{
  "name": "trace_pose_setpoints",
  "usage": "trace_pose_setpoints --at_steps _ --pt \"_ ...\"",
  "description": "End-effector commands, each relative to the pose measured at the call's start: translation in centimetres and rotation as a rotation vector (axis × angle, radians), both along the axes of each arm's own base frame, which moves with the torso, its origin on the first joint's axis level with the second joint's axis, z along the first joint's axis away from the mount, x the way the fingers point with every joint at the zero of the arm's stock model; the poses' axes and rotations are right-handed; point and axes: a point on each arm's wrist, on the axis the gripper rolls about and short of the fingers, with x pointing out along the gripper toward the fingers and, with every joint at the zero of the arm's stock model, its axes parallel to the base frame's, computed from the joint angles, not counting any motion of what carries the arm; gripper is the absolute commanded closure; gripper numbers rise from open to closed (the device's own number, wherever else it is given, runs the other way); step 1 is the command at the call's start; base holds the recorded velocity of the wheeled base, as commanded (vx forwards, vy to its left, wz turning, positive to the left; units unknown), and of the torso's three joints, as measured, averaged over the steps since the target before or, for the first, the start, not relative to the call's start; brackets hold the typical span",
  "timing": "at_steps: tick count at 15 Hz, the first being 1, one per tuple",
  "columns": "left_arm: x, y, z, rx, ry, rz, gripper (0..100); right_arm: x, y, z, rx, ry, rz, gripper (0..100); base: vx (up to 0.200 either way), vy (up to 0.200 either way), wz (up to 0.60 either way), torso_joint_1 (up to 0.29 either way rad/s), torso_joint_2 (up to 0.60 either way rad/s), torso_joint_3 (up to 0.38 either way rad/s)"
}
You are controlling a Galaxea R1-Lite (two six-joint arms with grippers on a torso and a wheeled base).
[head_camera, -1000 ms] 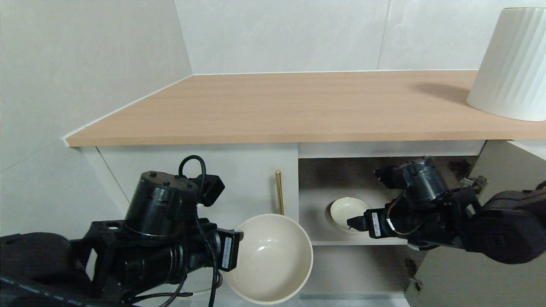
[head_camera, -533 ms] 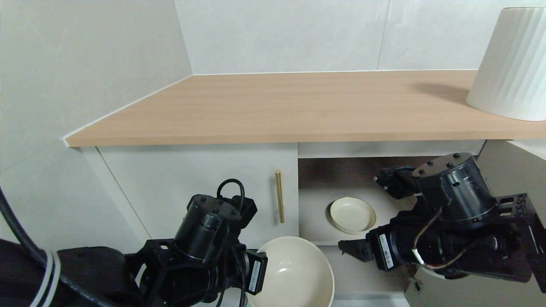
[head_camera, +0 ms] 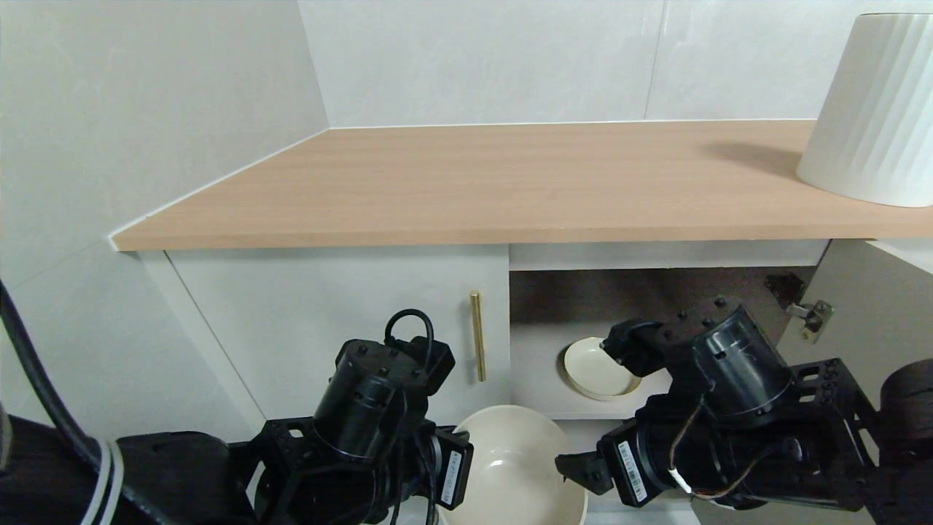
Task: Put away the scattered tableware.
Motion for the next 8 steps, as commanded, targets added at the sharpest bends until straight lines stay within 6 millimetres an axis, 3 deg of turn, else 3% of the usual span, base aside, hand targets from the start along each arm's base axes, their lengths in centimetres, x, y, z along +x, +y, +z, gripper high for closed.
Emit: trace_pose_setpoints --at_steps 1,4,5,8 --pt "-0.1 0.0 0.3 -0.007 -0.009 0.002 100 0.5 0.6 -1.1 -0.019 0.033 0.009 0 0.000 0.000 0.00 0.000 0.00 0.000" --pt "-0.3 -0.1 0.4 -0.008 -0.016 0.000 100 1.0 1.1 -1.8 -0.019 0.034 0.006 0 0.000 0.000 0.00 0.000 0.00 0.000" --pt "-0.3 -0.1 0.4 -0.008 -0.016 0.000 100 1.0 1.2 -1.9 -0.019 0.032 0.005 100 0.000 0.000 0.00 0.000 0.00 0.000" --pt "-0.3 -0.1 0.4 -0.008 -0.016 0.000 100 1.2 1.4 -2.1 -0.009 0.044 -0.006 100 0.000 0.000 0.00 0.000 0.00 0.000"
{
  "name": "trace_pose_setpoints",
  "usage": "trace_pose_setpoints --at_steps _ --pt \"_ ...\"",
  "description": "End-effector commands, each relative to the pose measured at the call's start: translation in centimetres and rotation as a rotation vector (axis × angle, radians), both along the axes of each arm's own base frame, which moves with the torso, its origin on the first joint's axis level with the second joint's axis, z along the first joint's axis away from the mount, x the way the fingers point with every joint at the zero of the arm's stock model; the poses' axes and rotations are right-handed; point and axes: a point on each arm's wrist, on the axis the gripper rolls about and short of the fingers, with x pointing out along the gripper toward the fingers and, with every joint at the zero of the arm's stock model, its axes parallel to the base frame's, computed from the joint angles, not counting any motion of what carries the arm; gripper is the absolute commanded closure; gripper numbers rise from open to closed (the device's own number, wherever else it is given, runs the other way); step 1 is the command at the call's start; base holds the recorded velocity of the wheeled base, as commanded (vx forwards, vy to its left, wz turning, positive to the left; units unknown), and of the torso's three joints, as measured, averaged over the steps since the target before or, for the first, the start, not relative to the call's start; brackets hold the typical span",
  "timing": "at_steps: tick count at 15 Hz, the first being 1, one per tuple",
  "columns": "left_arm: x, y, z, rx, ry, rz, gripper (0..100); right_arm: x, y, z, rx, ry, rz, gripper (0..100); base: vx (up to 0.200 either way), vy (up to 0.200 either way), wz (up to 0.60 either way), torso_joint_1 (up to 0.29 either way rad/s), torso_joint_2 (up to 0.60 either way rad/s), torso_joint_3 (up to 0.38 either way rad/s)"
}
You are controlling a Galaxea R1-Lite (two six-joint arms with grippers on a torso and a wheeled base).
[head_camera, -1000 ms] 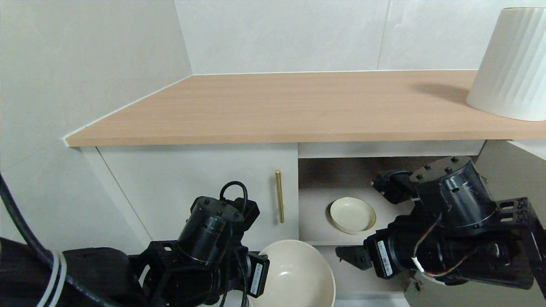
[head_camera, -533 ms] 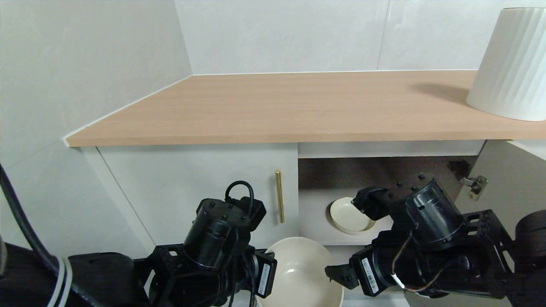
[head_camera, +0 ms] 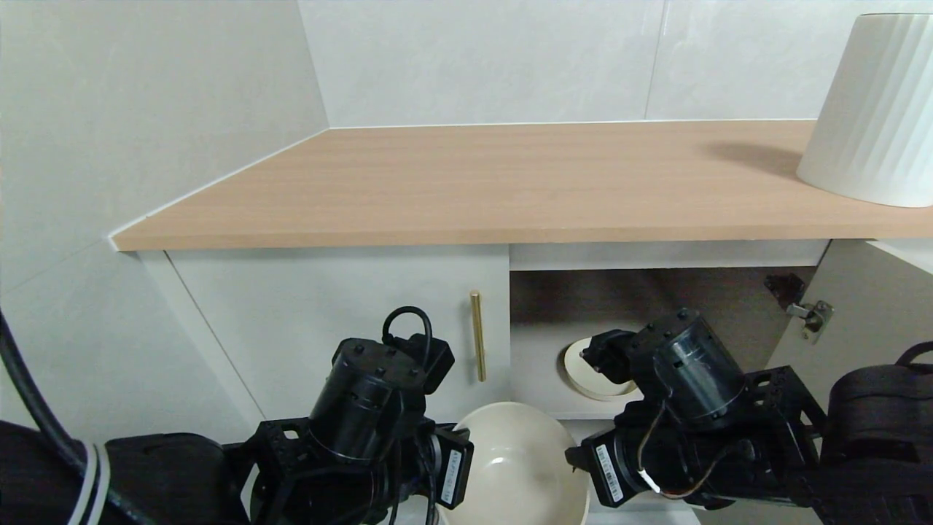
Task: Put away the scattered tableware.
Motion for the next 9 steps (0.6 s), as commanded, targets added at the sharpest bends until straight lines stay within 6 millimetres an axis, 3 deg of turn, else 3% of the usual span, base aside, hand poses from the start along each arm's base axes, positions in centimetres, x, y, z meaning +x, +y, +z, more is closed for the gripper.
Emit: trace_pose_setpoints --at_steps 1,9 --pt "-0.02 0.01 0.03 0.000 -0.001 0.000 100 0.12 0.15 -0.38 -0.010 0.008 0.000 100 0.000 0.000 0.00 0.000 0.00 0.000" --pt "0.01 0.00 -0.19 0.009 0.003 0.005 100 0.28 0.33 -0.84 -0.021 0.019 0.000 100 0.000 0.000 0.00 0.000 0.00 0.000"
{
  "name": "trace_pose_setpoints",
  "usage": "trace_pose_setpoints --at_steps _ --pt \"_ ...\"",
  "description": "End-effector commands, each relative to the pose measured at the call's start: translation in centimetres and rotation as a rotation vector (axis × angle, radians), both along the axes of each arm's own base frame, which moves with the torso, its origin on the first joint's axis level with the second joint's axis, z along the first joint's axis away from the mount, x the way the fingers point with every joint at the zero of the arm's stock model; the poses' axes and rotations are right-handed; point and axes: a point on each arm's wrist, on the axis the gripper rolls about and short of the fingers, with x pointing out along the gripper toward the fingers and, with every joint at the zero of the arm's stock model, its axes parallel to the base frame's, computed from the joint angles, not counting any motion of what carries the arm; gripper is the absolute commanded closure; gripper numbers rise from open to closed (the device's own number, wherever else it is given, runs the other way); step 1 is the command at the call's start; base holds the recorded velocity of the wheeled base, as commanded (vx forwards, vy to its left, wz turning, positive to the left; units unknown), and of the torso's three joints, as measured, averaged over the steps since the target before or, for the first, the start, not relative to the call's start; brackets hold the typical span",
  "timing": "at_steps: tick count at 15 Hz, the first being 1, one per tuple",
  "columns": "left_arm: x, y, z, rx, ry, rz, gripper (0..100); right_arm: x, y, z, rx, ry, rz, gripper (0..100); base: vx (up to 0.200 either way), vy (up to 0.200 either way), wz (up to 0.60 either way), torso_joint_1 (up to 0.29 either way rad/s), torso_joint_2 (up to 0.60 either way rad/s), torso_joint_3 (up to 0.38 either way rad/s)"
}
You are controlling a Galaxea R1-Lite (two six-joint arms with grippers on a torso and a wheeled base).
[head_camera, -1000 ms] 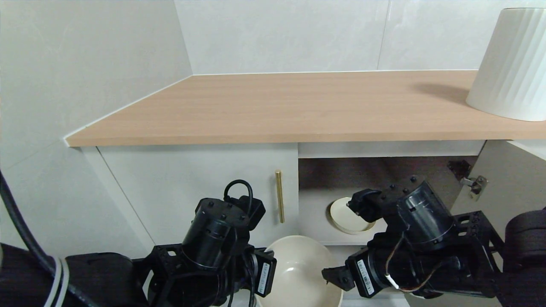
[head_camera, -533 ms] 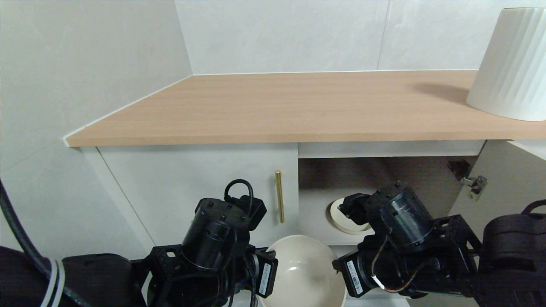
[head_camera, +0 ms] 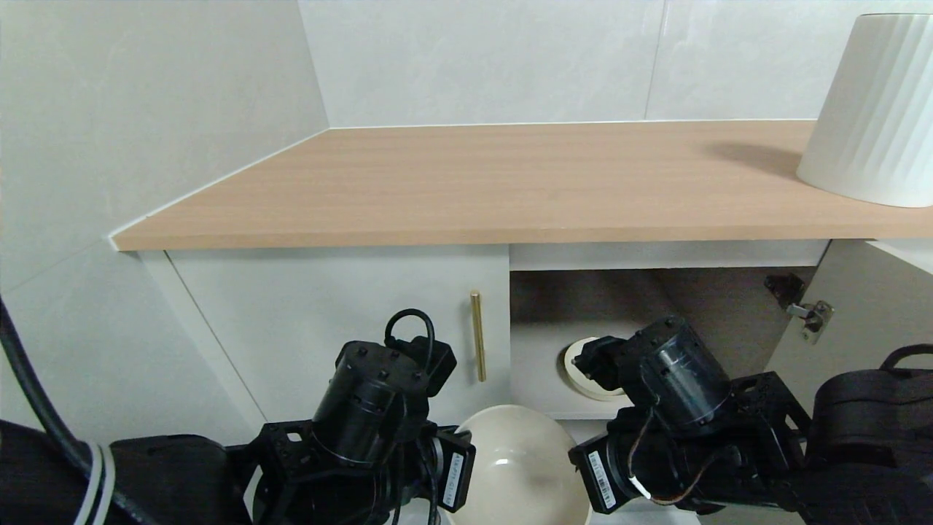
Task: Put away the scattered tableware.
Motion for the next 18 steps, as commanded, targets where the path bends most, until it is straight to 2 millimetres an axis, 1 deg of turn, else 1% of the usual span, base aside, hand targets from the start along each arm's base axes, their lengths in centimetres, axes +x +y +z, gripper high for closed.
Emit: trace_pose_setpoints --at_steps 1,3,5,7,8,10,11,13,15,16,18 --pt "0.0 0.0 0.1 -0.001 -0.002 0.002 0 0.0 0.1 -0.2 -0.006 0.004 0.000 100 0.000 0.000 0.00 0.000 0.00 0.000" --pt "0.0 0.1 0.3 -0.002 -0.017 0.014 0 0.1 0.1 -0.4 -0.009 0.010 -0.002 100 0.000 0.000 0.00 0.000 0.00 0.000" --pt "0.1 0.2 0.7 0.016 -0.054 0.063 0 0.2 0.2 -0.6 -0.017 0.015 -0.006 100 0.000 0.000 0.00 0.000 0.00 0.000" --pt "-0.1 0.4 1.2 0.003 -0.066 0.066 0 0.4 0.0 -0.8 -0.025 0.012 -0.021 100 0.000 0.000 0.00 0.000 0.00 0.000" --pt "-0.2 0.5 1.4 -0.004 -0.072 0.066 0 1.1 -0.5 -1.0 -0.032 0.013 -0.058 100 0.000 0.000 0.00 0.000 0.00 0.000" --pt "-0.2 0.6 1.6 -0.009 -0.076 0.068 0 3.3 -1.5 -2.0 -0.045 0.031 -0.161 100 0.000 0.000 0.00 0.000 0.00 0.000" --pt "-0.1 0.6 1.6 -0.010 -0.077 0.071 0 4.8 -2.5 -3.0 -0.054 0.058 -0.241 100 0.000 0.000 0.00 0.000 0.00 0.000" --pt "-0.1 0.7 1.7 -0.010 -0.079 0.074 0 7.7 -4.4 -3.7 -0.031 0.081 -0.380 100 0.000 0.000 0.00 0.000 0.00 0.000" --pt "-0.2 0.8 1.9 -0.017 -0.085 0.074 0 10.1 -5.8 -4.0 0.015 0.092 -0.517 100 0.000 0.000 0.00 0.000 0.00 0.000" --pt "-0.2 0.8 1.9 -0.017 -0.085 0.074 0 11.1 -6.0 -4.4 0.023 0.089 -0.581 100 0.000 0.000 0.00 0.000 0.00 0.000" --pt "-0.2 0.8 2.0 -0.019 -0.085 0.075 0 12.2 -6.3 -4.3 0.035 0.063 -0.659 100 0.000 0.000 0.00 0.000 0.00 0.000"
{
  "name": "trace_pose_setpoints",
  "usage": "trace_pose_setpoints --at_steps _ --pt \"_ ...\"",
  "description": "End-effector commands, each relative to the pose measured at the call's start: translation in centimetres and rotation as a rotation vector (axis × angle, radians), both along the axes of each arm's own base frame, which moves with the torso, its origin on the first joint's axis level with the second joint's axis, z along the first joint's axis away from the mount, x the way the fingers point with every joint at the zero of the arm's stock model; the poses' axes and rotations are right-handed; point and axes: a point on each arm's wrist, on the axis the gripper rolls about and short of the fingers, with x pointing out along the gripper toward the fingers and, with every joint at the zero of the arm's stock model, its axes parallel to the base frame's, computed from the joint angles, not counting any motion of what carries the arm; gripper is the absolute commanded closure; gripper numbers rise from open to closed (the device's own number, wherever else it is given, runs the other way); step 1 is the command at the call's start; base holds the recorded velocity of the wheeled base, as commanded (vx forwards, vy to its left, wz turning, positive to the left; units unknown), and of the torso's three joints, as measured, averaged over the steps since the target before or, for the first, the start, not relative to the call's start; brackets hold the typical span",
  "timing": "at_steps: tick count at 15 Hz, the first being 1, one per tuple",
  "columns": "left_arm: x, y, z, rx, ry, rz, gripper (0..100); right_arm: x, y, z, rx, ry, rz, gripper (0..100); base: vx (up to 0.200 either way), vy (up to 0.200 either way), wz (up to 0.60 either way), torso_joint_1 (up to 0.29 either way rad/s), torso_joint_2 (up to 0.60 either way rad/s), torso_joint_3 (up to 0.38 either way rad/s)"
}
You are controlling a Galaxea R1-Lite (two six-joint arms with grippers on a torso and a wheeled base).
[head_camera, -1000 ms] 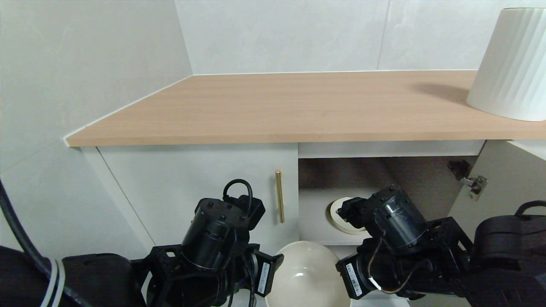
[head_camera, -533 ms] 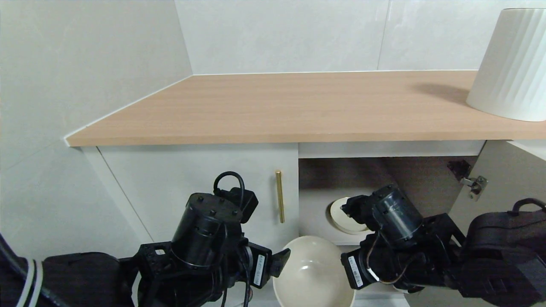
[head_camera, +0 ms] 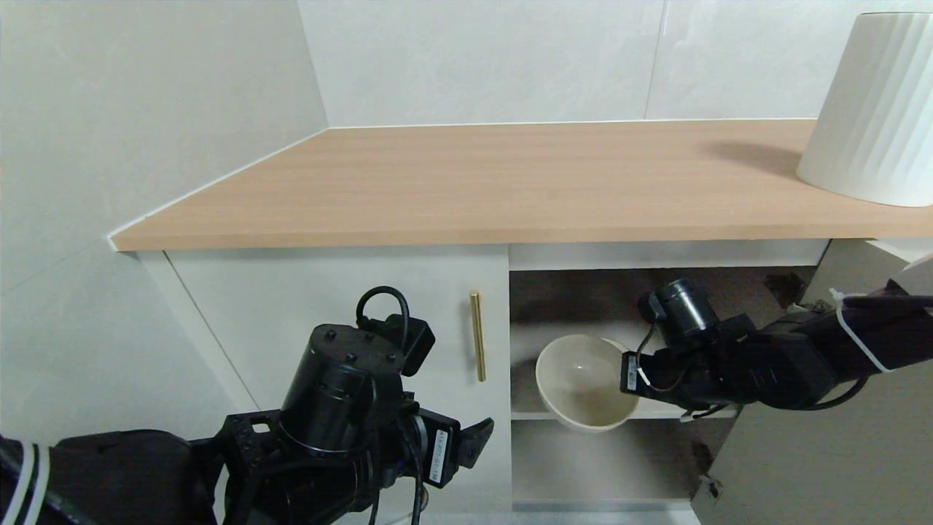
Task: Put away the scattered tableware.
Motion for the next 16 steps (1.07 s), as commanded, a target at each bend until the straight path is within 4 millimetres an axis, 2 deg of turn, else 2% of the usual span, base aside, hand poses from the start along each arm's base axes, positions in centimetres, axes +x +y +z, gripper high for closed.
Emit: trace_pose_setpoints --at_steps 1,3,7,10,16 --pt "0.0 0.0 0.1 -0.002 -0.002 0.000 0 2.0 -0.9 -0.7 0.002 -0.002 -0.074 100 0.000 0.000 0.00 0.000 0.00 0.000" --pt "0.0 0.0 0.1 -0.002 -0.002 0.000 0 3.0 -1.5 -0.8 0.025 -0.019 -0.118 100 0.000 0.000 0.00 0.000 0.00 0.000" --pt "0.0 0.0 0.0 0.000 -0.001 0.002 0 4.8 -1.7 -2.1 0.033 -0.114 -0.195 100 0.000 0.000 0.00 0.000 0.00 0.000" --pt "0.0 0.0 0.1 -0.003 -0.003 0.002 0 6.1 -2.5 -3.4 0.024 -0.112 -0.225 100 0.000 0.000 0.00 0.000 0.00 0.000" --pt "0.0 0.0 0.1 -0.005 -0.003 0.003 0 7.2 -3.4 -4.1 0.017 -0.110 -0.260 100 0.000 0.000 0.00 0.000 0.00 0.000"
